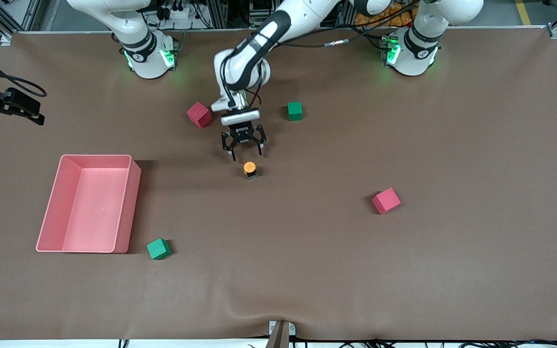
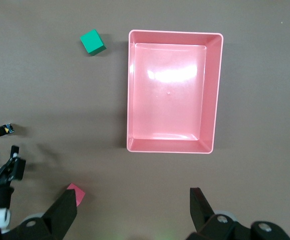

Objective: Place and upright button with both arms

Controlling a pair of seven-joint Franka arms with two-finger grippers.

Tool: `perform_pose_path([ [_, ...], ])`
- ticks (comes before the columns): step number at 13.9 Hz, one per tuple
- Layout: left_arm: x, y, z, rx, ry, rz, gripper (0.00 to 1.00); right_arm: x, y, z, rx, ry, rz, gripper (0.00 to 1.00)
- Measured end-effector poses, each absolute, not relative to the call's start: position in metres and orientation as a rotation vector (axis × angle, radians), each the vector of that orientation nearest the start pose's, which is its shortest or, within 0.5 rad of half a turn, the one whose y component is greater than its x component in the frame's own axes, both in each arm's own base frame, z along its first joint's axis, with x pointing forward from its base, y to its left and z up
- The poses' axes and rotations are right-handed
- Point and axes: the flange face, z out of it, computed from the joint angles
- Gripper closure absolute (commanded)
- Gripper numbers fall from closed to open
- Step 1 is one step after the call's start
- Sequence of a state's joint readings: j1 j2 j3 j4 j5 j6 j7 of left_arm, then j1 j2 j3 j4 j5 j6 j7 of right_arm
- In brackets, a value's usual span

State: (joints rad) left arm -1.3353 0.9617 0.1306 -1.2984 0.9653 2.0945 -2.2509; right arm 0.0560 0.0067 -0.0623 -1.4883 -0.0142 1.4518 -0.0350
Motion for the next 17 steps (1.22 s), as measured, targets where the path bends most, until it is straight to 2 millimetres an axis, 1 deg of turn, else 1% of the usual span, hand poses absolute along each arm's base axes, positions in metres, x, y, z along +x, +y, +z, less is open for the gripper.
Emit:
perform_pose_path([
  [1,0.278,-0.691,0.202,-2.782,-0.627,-1.306,0.0,0.545,-0.005,0.649,-3.154,-0.043,0.065,0.0],
  [3,0.279,-0.696,0.28,-2.848,-0.719,-1.157,0.0,0.544,-0.001,0.648,-3.154,-0.055,0.064,0.0],
  [4,0.285,-0.695,0.323,-2.891,-0.756,-1.102,0.0,0.544,-0.001,0.647,-3.154,-0.057,0.065,0.0],
  [5,0.295,-0.688,0.368,-2.933,-0.797,-1.046,0.0,0.544,-0.001,0.646,-3.154,-0.055,0.068,0.0],
  [6,0.311,-0.675,0.416,-2.979,-0.837,-0.975,0.0,0.543,-0.003,0.646,-3.154,-0.05,0.07,0.0],
  [7,0.33,-0.656,0.462,-3.013,-0.865,-0.905,0.0,0.543,-0.005,0.645,-3.154,-0.045,0.07,0.0],
  [8,0.353,-0.629,0.505,-3.037,-0.878,-0.835,0.0,0.543,-0.005,0.645,-3.154,-0.043,0.07,0.0],
  [9,0.374,-0.599,0.542,-3.053,-0.878,-0.766,0.0,0.543,-0.005,0.645,-3.154,-0.044,0.07,0.0],
  [10,0.396,-0.566,0.572,-3.059,-0.87,-0.7,0.0,0.543,-0.004,0.646,-3.154,-0.046,0.069,0.0],
  [11,0.414,-0.533,0.596,-3.062,-0.857,-0.64,0.0,0.543,-0.004,0.646,-3.154,-0.046,0.069,0.0],
  [12,0.43,-0.501,0.616,-3.062,-0.841,-0.587,0.0,0.543,-0.004,0.646,-3.154,-0.047,0.069,0.0],
  [13,0.444,-0.471,0.632,-3.053,-0.833,-0.545,0.0,0.543,-0.004,0.646,-3.154,-0.047,0.069,0.0],
  [15,0.467,-0.417,0.657,-3.042,-0.835,-0.496,0.0,0.543,-0.005,0.645,-3.154,-0.045,0.071,0.0],
  [17,0.488,-0.371,0.673,-3.058,-0.803,-0.46,0.0,0.543,-0.005,0.645,-3.154,-0.043,0.071,0.0],
])
